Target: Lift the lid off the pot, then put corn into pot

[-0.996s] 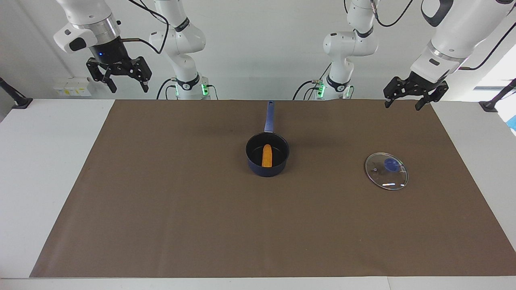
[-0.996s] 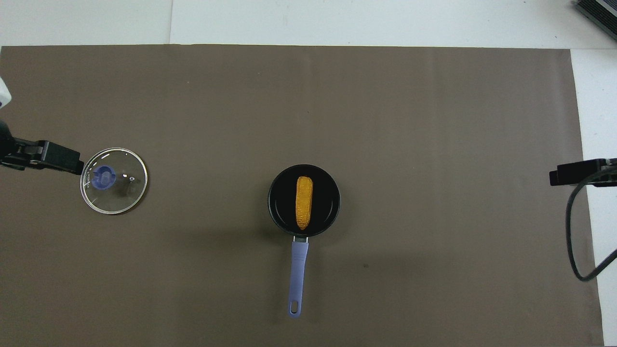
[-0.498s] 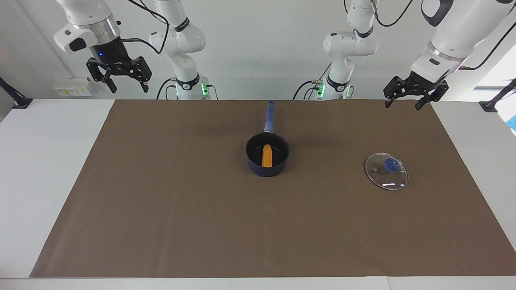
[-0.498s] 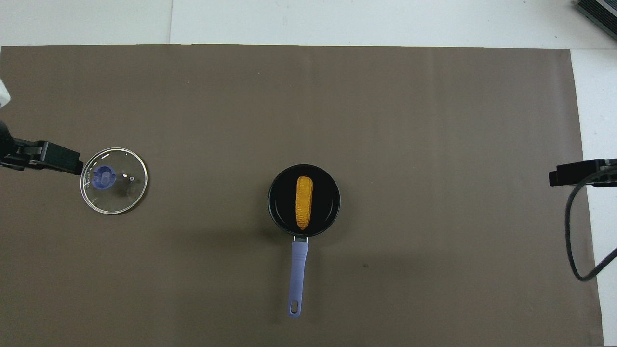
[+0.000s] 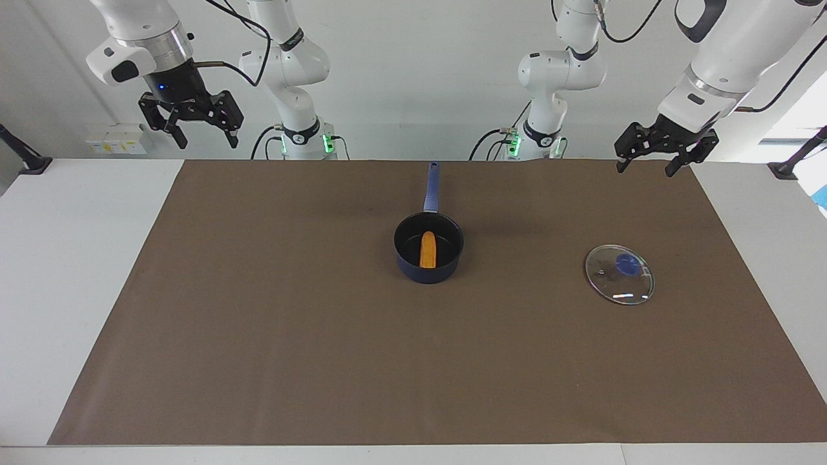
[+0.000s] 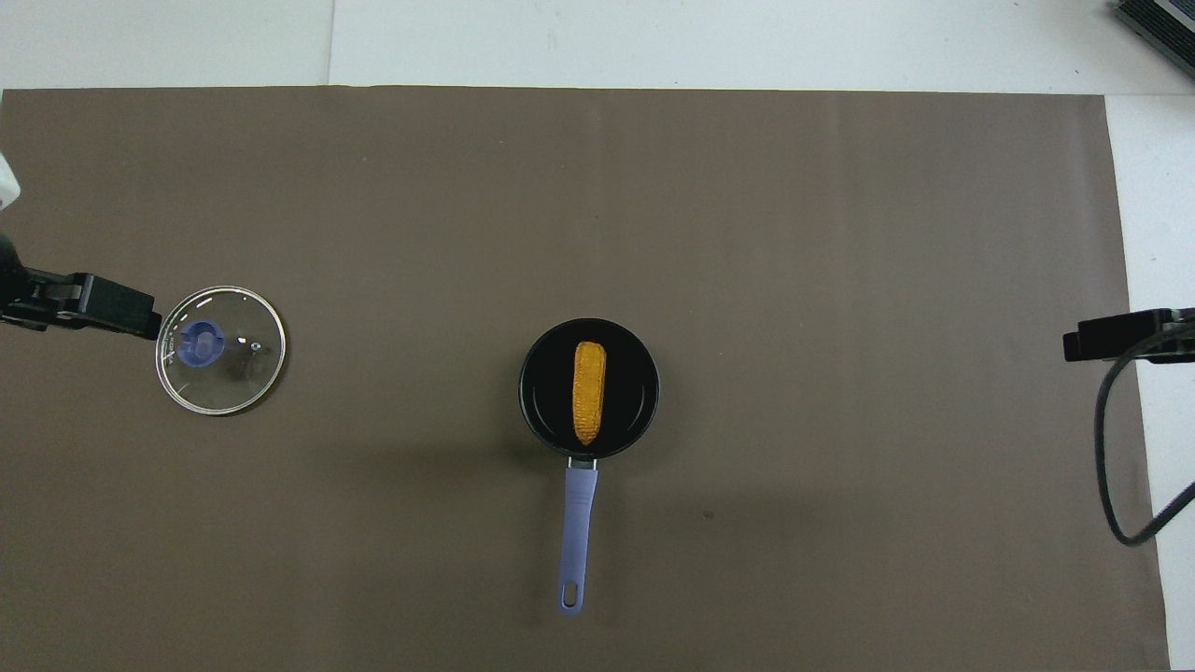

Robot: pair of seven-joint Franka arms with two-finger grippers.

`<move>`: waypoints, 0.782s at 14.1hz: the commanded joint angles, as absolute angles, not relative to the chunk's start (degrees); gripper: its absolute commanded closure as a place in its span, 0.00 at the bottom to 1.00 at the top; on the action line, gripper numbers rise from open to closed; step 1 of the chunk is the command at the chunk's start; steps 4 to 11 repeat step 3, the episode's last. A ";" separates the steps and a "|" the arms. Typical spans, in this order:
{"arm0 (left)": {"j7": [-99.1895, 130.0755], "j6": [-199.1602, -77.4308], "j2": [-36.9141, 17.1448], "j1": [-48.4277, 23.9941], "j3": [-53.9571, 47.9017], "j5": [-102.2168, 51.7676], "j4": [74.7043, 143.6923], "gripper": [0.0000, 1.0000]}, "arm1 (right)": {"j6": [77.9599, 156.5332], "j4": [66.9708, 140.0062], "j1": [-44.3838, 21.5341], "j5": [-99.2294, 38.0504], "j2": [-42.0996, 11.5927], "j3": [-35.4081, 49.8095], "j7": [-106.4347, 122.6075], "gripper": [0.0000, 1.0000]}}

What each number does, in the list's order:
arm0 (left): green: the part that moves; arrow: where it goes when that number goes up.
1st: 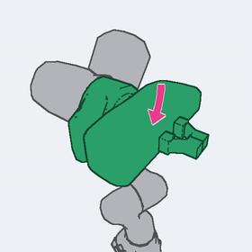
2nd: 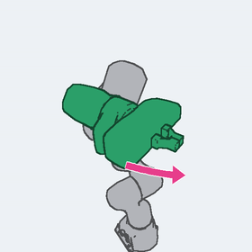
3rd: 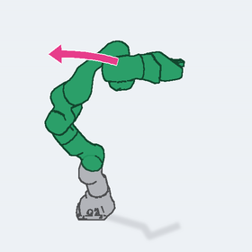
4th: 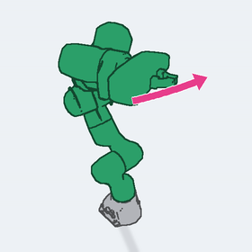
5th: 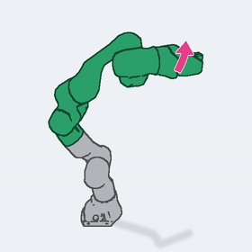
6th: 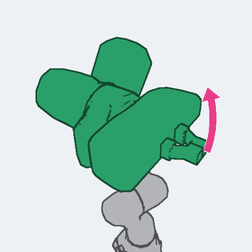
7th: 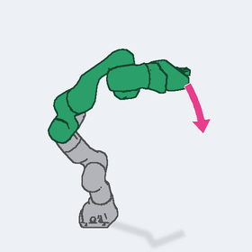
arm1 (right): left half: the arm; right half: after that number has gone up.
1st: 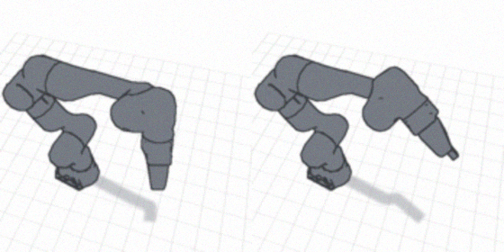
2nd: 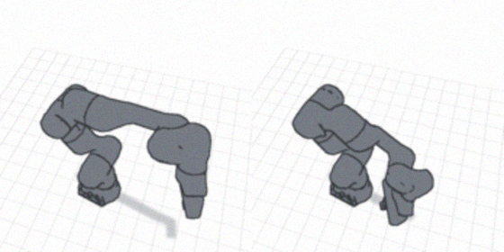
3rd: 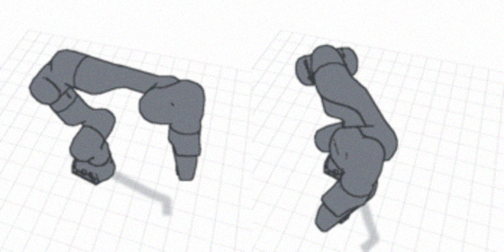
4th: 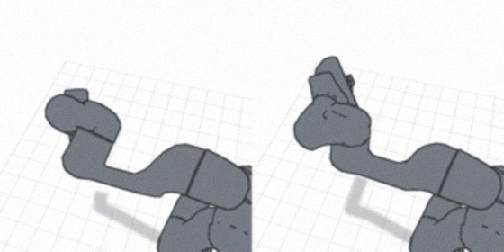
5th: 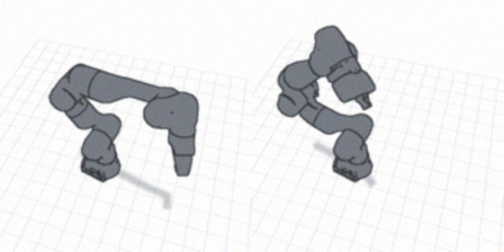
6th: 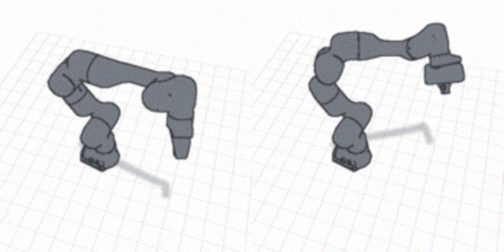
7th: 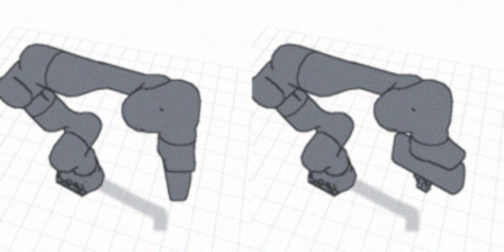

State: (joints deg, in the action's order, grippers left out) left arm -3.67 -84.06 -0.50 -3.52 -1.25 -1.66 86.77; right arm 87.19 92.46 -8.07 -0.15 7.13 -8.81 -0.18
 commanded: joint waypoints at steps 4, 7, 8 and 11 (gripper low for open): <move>-4.04 -84.29 1.58 -3.87 -0.79 -2.11 89.21 0.00 | 86.66 93.78 -7.47 0.88 8.53 -8.44 1.23 0.00; -4.04 -84.29 1.58 -3.87 -0.79 -2.11 89.21 0.00 | 86.66 93.78 -7.47 0.88 8.53 -8.44 1.23 0.00; -4.04 -84.29 1.58 -3.87 -0.79 -2.11 89.21 0.00 | 86.66 93.78 -7.47 0.88 8.53 -8.44 1.23 0.00; -4.04 -84.29 1.58 -3.87 -0.79 -2.11 89.21 0.00 | 86.66 93.78 -7.47 0.88 8.53 -8.44 1.23 0.00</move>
